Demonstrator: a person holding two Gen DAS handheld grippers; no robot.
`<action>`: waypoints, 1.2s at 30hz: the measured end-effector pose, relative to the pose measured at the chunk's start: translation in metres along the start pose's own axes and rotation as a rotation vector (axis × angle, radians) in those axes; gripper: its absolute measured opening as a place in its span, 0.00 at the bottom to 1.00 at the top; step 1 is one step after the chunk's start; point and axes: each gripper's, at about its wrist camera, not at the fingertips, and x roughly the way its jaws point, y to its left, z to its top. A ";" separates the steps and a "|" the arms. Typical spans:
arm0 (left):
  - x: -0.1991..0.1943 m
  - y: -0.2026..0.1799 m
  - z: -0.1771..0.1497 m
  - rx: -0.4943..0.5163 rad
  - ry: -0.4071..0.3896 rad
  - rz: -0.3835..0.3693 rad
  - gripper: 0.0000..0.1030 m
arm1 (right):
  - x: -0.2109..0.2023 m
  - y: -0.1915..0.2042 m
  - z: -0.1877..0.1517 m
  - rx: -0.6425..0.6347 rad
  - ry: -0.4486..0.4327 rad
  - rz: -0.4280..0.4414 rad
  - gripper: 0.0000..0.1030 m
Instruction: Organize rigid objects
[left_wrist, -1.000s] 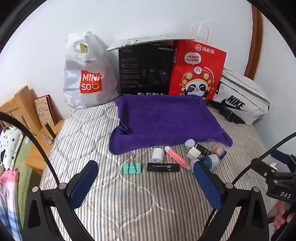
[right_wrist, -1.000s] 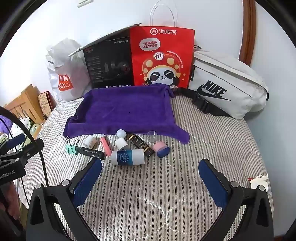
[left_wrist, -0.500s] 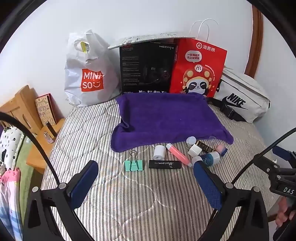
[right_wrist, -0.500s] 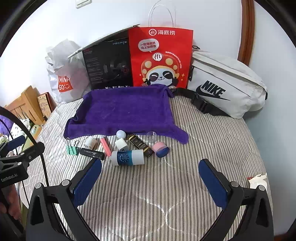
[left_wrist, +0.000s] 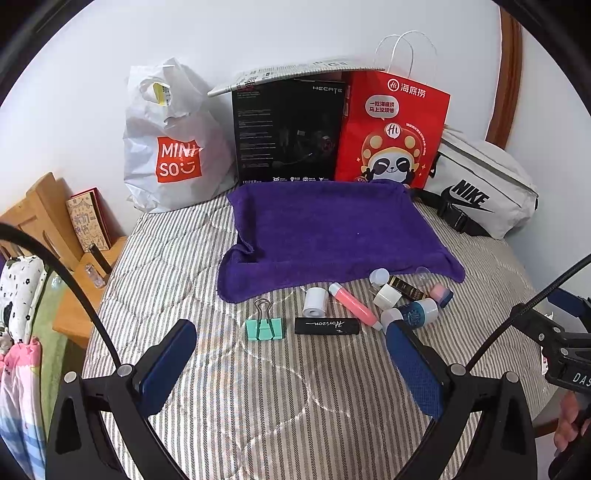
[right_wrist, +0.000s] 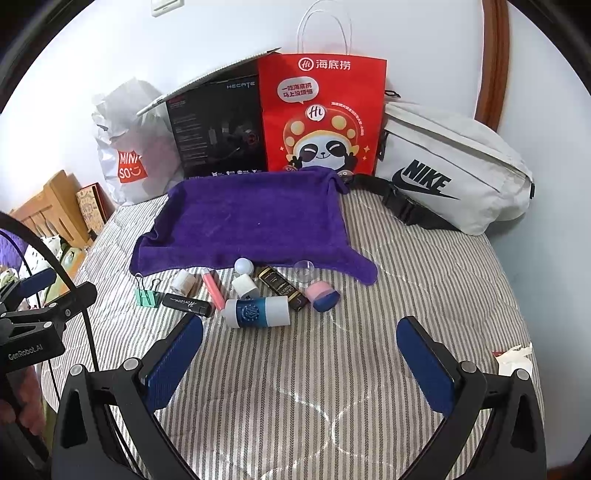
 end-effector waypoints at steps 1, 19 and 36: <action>0.000 0.000 0.000 0.002 0.001 0.000 1.00 | 0.000 0.001 0.000 0.000 -0.001 0.000 1.00; 0.000 0.002 0.002 0.011 0.017 0.012 1.00 | -0.004 0.002 0.003 0.004 -0.001 -0.007 1.00; 0.000 0.007 0.002 0.012 0.022 0.025 1.00 | -0.004 0.002 0.003 -0.008 0.000 -0.009 1.00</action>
